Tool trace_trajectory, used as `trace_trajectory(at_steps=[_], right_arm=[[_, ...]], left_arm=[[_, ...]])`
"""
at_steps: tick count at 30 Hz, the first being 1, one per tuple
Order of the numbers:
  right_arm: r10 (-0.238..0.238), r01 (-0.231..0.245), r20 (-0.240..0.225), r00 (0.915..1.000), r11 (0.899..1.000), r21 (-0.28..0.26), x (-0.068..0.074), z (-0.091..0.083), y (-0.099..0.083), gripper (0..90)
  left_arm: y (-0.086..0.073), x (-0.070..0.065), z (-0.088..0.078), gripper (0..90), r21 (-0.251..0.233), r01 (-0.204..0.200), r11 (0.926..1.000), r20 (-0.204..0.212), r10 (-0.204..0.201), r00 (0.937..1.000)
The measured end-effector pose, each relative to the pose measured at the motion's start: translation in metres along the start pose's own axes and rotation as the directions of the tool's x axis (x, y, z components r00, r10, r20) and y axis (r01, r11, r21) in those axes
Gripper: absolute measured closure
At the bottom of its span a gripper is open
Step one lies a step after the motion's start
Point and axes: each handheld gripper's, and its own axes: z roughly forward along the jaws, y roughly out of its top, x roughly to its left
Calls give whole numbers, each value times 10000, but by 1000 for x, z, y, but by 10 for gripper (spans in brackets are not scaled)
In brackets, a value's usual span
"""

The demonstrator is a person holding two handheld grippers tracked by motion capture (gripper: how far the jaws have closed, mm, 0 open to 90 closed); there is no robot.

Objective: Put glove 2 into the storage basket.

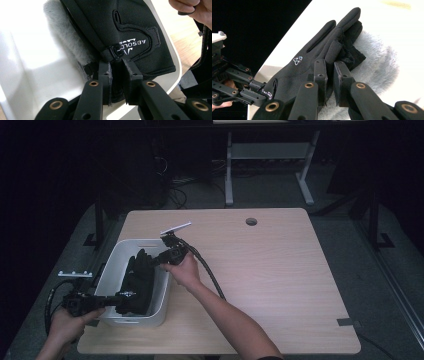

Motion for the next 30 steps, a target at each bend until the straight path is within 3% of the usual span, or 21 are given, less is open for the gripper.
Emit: trace_trajectory(at_steps=[7, 13, 30], right_arm=[[25, -25, 126, 9999, 10000, 18, -2, 0, 0, 782], [-45, 46, 247, 9997, 10000, -27, -3, -3, 1, 752], [-53, 58, 111, 9999, 9988, -483, -4, -24, 4, 697]], left_arm=[[1, 0, -2, 667, 29, -67, 10000, 28, 67, 10000], [2, 4, -4, 588, -107, 149, 9998, 69, -149, 9999], [12, 5, -18, 579, -750, 281, 9968, -59, -286, 9996]])
